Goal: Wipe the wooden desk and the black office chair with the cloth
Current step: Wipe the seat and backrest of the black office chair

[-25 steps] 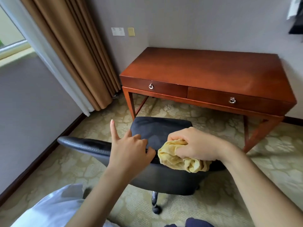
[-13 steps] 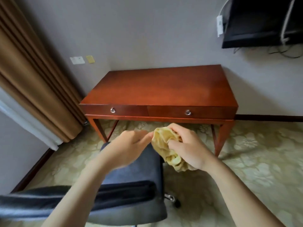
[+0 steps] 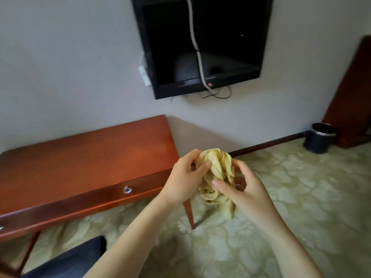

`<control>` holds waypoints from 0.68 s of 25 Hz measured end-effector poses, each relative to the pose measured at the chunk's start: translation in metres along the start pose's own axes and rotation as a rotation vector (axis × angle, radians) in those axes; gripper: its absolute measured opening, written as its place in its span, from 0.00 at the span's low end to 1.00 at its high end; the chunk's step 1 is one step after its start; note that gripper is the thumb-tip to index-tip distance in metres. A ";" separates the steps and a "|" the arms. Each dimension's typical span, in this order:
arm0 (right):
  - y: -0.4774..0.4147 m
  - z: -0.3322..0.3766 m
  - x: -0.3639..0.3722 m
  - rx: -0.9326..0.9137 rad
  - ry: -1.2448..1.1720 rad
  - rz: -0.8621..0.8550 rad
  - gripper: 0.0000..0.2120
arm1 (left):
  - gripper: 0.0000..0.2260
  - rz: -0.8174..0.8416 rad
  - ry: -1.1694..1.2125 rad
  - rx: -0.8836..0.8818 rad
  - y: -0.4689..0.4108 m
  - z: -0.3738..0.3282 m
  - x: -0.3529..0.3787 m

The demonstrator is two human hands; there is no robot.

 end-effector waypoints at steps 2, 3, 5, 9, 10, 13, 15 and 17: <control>-0.024 -0.006 -0.049 -0.001 -0.034 -0.102 0.21 | 0.05 0.077 0.127 -0.011 -0.034 -0.012 0.051; -0.036 -0.011 -0.075 -0.002 -0.005 -0.176 0.19 | 0.05 0.117 0.186 -0.025 -0.051 -0.017 0.079; -0.063 -0.026 -0.129 0.013 0.075 -0.332 0.15 | 0.06 0.200 0.326 -0.112 -0.083 -0.017 0.139; -0.136 -0.044 -0.249 0.010 0.141 -0.643 0.08 | 0.08 0.539 0.560 -0.284 -0.163 -0.040 0.265; -0.150 -0.042 -0.267 0.009 0.136 -0.691 0.07 | 0.11 0.621 0.581 -0.268 -0.175 -0.051 0.283; -0.199 -0.050 -0.341 0.032 0.156 -0.904 0.04 | 0.16 0.805 0.467 -0.063 -0.224 -0.094 0.355; -0.223 -0.058 -0.392 0.050 0.172 -1.051 0.03 | 0.18 0.841 0.417 0.104 -0.256 -0.128 0.408; -0.235 -0.071 -0.442 0.085 0.141 -1.124 0.02 | 0.21 0.834 0.394 0.246 -0.279 -0.160 0.458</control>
Point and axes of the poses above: each hand's wrist, its own y-axis away from the middle knuckle, its own x-axis out of the palm, z = x × y, the point moved 8 cm from there along -y, towards the middle knuckle, and after that the axes turned 8 degrees about -z, right-handed, at the moved point
